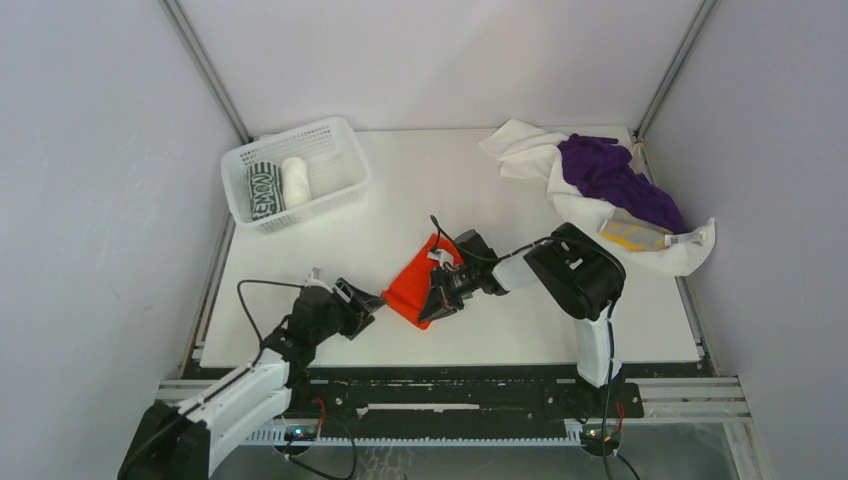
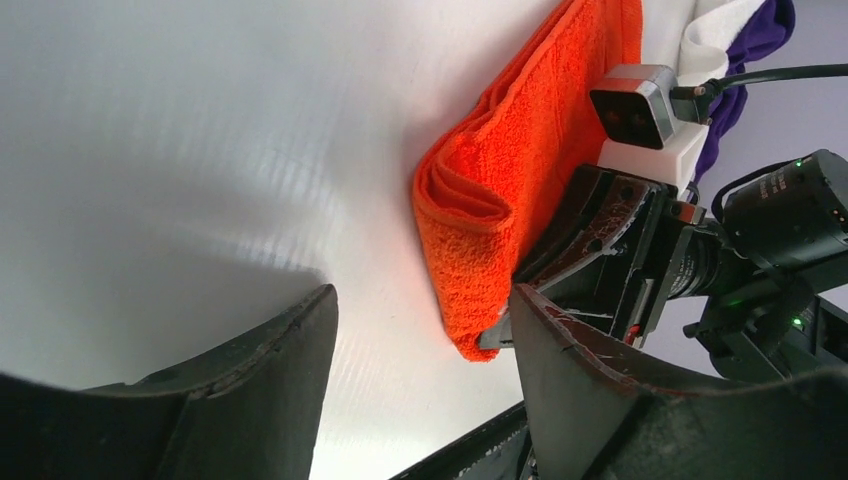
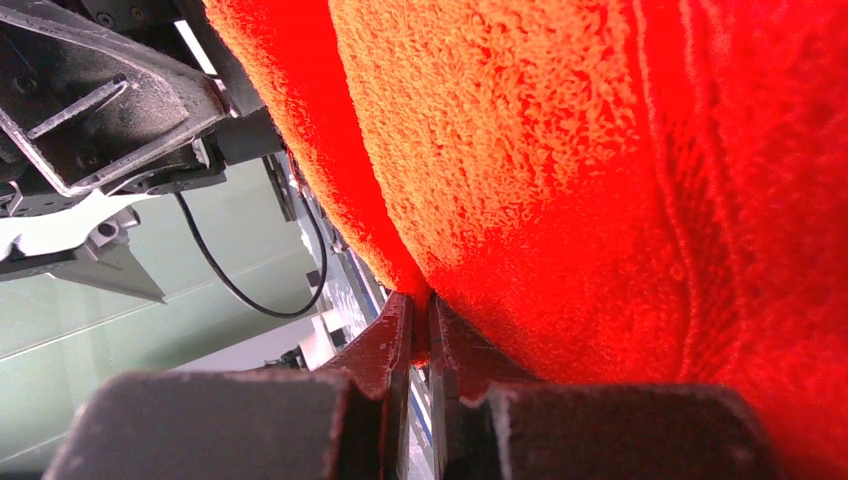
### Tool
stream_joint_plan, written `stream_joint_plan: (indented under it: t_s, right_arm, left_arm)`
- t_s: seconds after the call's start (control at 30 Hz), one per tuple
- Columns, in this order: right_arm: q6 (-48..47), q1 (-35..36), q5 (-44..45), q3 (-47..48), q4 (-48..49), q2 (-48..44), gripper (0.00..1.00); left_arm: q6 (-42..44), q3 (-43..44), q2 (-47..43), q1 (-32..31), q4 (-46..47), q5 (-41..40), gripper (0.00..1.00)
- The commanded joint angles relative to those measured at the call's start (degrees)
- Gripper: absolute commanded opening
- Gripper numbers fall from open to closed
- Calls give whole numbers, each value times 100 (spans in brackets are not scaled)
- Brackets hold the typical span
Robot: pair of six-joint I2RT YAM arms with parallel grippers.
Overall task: Roll the towels
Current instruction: Roll the towel at the center of the board.
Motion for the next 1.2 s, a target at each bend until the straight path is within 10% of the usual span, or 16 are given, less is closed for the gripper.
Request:
stream_joint_plan:
  t_s: [0.0,1.17]
  right_arm:
    - [76,-27,-7,43,207,98,3]
    - [-155,-10,113,212,-241,-151,3]
  left_arm:
    - [145,145,880,25,799,286,68]
    - [190,909,3716,25,603,237,43]
